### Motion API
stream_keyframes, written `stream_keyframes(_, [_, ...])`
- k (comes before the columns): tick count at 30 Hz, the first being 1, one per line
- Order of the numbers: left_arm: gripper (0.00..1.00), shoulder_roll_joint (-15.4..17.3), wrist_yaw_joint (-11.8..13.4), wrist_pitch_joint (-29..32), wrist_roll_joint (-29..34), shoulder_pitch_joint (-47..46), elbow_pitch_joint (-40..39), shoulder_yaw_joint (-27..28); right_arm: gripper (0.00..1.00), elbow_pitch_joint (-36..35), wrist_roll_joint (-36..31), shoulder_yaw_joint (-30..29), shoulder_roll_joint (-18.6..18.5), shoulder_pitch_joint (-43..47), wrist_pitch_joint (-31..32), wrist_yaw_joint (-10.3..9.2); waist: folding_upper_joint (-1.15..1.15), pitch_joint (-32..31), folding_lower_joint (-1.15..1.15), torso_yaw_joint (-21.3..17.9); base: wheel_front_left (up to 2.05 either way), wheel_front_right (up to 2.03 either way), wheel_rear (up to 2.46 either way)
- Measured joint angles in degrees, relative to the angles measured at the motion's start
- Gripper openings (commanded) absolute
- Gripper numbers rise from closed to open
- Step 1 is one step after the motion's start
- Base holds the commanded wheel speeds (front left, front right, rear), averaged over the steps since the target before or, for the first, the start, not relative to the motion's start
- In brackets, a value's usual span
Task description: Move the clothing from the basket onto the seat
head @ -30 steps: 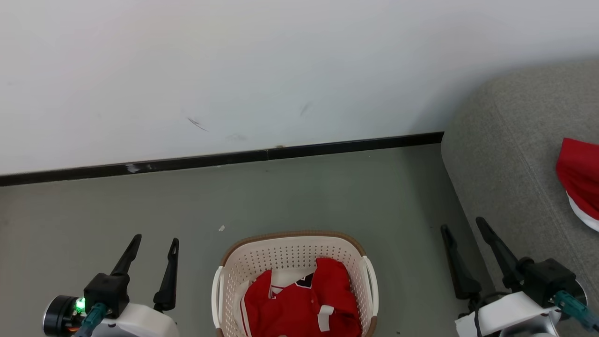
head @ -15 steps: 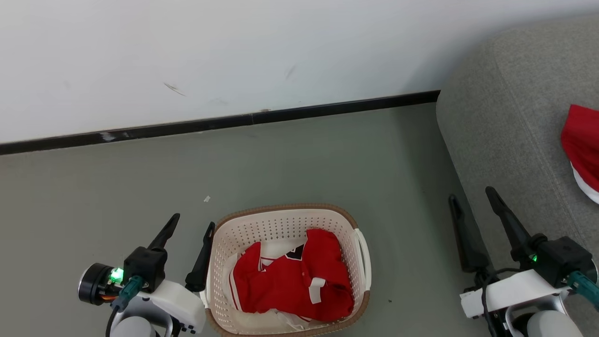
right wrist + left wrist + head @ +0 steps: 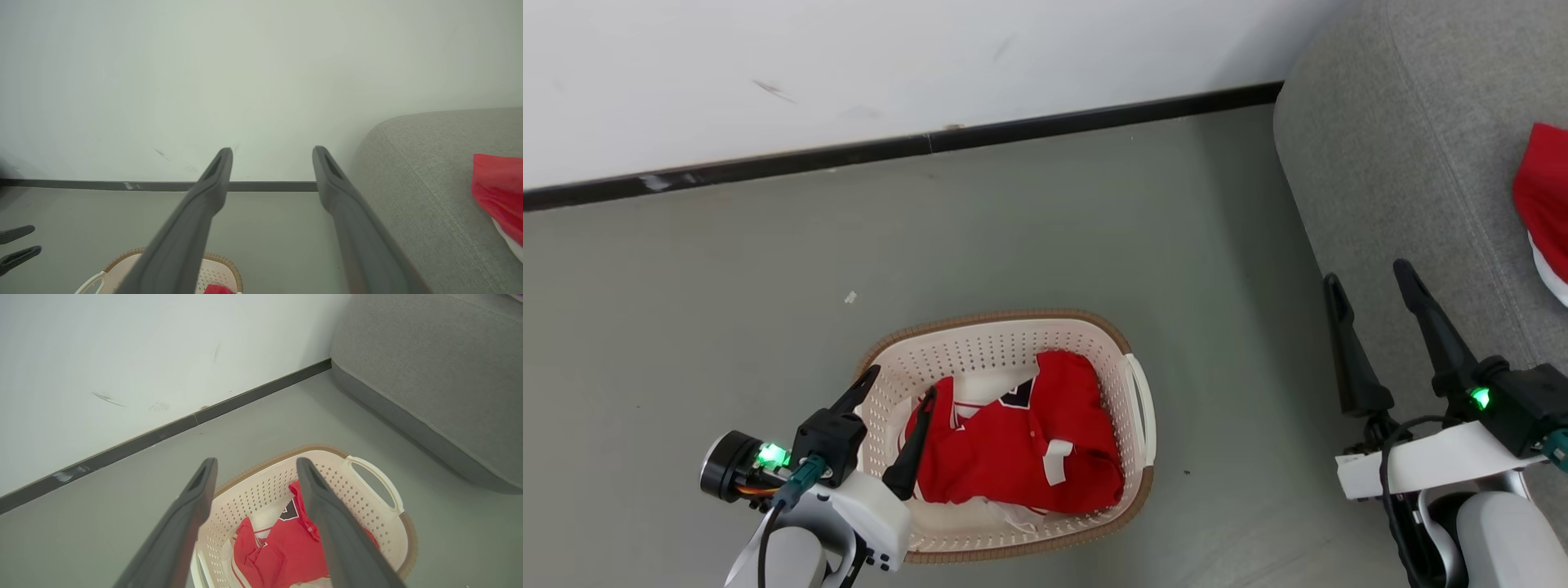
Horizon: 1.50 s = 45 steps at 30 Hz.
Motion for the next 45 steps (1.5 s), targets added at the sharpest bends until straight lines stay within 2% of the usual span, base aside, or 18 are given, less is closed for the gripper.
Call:
stream_keyframes(7, [1.0, -0.7, -1.5, 0.0, 1.8, -3.0, 2.8, -2.4, 1.0, -1.0, 0.1, -0.1, 0.0, -1.8, 0.0, 0.0, 0.0, 3.2, 0.0, -1.0, 0.0, 0.0, 0.0])
stream_keyframes(25, [1.0, -1.8, -3.0, 0.1, 6.3, -9.9, 10.7, -6.4, 1.0, -3.1, 0.6, -1.0, 0.0, -8.3, -0.1, 0.0, 0.0, 11.2, 0.0, -3.6, 0.0, 0.0, 0.0])
stream_keyframes(37, [1.0, -1.3, -3.0, 0.7, 8.1, -14.3, 17.0, -7.3, 1.0, -2.8, 0.8, -1.1, -0.1, -14.5, -0.1, 0.0, 0.0, 16.8, 0.0, -5.8, 0.0, 0.0, 0.0])
stream_keyframes(45, [1.0, 0.1, -3.0, 0.7, 8.4, -16.2, 20.7, -6.8, 1.0, -1.5, 0.7, -0.5, -0.1, -19.7, -0.1, 0.0, 0.0, 20.3, 0.0, -7.2, 0.0, 0.0, 0.0])
